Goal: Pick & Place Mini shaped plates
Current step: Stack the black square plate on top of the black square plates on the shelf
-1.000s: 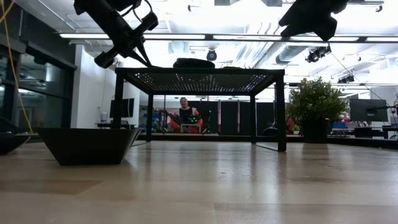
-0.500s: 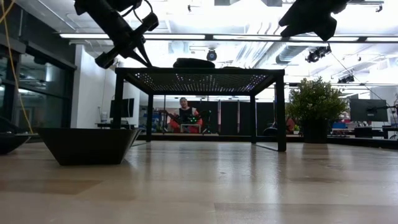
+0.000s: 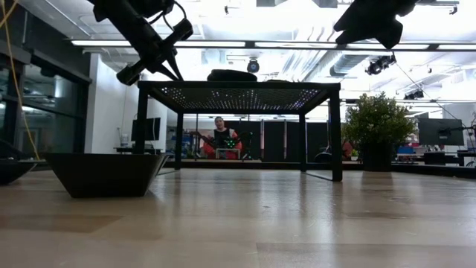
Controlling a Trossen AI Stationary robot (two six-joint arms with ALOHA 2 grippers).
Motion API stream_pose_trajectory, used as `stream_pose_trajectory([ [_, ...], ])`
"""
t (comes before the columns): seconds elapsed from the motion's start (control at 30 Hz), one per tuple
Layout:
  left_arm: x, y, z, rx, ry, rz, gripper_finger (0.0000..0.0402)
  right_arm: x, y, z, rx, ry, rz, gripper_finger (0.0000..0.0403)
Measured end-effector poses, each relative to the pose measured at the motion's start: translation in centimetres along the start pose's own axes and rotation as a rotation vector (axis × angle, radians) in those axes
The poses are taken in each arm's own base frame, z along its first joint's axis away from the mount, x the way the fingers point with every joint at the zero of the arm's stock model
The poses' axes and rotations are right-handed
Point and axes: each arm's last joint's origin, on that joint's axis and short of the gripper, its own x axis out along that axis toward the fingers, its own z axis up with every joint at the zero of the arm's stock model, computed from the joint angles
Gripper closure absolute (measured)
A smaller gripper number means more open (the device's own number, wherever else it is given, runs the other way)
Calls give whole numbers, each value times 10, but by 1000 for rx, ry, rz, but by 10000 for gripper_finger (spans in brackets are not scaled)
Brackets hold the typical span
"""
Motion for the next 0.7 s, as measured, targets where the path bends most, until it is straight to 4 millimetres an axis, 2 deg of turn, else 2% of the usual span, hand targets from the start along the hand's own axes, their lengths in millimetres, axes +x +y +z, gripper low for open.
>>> stream_pose_trajectory([
  [0.43, 0, 0, 0, 25, 11, -2, 399, 0, 0, 0, 0, -1, -1, 261],
  [0.7, -1, 2, -1, 21, 23, 18, 339, 0, 0, 0, 0, 0, 0, 261],
])
